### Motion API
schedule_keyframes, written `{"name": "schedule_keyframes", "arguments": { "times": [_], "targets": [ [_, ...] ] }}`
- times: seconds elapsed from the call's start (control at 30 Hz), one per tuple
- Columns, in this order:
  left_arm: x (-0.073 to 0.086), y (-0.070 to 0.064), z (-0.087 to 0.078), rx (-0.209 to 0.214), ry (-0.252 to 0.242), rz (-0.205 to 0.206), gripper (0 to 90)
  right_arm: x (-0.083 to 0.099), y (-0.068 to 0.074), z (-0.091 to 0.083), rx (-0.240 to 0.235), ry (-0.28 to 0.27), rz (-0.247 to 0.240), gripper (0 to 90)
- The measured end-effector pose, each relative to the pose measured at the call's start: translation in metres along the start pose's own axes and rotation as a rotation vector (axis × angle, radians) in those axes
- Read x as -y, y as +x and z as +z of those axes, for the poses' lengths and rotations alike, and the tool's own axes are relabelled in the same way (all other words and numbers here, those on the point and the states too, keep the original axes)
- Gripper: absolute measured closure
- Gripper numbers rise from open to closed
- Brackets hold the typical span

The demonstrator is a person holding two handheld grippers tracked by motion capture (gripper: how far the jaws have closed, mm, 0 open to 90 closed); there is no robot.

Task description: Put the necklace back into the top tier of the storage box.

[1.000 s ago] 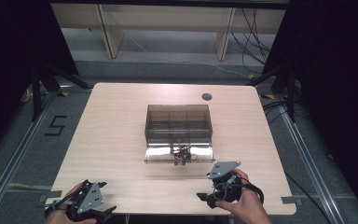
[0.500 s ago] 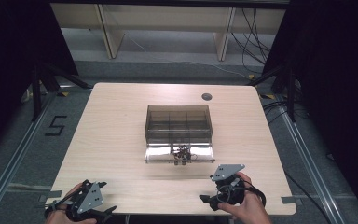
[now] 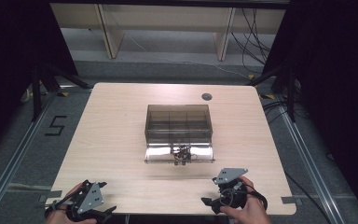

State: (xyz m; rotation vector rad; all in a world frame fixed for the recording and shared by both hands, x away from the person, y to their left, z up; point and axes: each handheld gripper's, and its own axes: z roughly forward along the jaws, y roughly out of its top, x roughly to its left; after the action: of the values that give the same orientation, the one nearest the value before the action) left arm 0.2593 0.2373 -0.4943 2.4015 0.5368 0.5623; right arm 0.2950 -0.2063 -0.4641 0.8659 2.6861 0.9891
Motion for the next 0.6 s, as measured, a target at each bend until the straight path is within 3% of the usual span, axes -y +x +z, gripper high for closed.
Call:
{"name": "schedule_keyframes", "arguments": {
  "times": [0.23,0.33,0.4,0.47,0.6],
  "targets": [
    [0.000,-0.001,0.000,-0.001,0.001,-0.005,18.1,0.008,0.002,0.002,0.013,-0.044,0.017,21.2],
    [0.000,-0.002,0.001,-0.019,-0.001,-0.007,18.1,0.012,0.002,0.003,0.012,-0.039,0.018,21.4],
    [0.000,-0.003,0.001,-0.010,-0.013,-0.020,18.1,0.014,0.001,0.003,0.014,-0.036,0.014,21.4],
    [0.000,-0.001,0.000,-0.016,-0.002,-0.007,18.1,0.016,0.002,0.003,0.008,-0.025,0.026,21.4],
    [0.001,-0.002,0.001,-0.022,-0.013,-0.020,18.1,0.020,0.003,0.005,0.021,-0.053,0.040,20.9]
  ]
}}
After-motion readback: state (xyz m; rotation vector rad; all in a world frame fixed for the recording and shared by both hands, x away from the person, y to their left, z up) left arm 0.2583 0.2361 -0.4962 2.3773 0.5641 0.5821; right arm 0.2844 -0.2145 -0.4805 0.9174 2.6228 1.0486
